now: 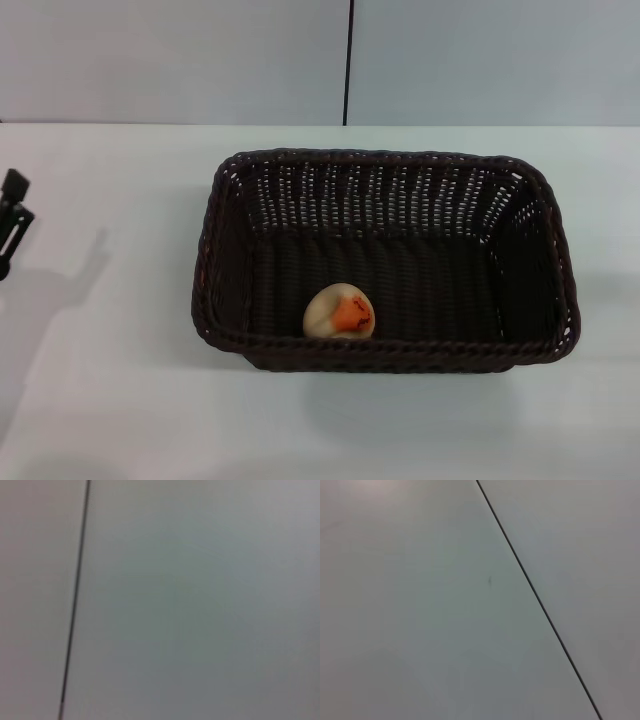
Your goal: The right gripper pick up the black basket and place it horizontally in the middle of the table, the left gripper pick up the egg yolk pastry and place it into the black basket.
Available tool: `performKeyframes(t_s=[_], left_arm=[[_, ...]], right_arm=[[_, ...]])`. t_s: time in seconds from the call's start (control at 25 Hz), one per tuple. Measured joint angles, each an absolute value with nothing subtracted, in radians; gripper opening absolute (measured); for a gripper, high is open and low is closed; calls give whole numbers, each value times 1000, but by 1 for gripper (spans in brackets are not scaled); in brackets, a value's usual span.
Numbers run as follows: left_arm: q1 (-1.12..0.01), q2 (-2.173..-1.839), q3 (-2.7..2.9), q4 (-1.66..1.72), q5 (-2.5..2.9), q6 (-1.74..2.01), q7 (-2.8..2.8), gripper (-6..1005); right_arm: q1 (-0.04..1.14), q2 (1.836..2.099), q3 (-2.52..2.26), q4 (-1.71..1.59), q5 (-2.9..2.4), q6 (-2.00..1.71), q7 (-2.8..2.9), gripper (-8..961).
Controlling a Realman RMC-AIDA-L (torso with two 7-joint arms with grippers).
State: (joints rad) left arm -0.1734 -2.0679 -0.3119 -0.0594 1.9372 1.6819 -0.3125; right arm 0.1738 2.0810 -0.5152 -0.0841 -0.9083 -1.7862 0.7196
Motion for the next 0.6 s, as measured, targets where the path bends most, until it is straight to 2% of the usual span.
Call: performKeyframes(t_s=[0.6], left_arm=[[-141, -2066, -325, -64, 1942, 1682, -311, 846]], right_arm=[[238, 2080, -533, -32, -920, -1776, 635, 748]])
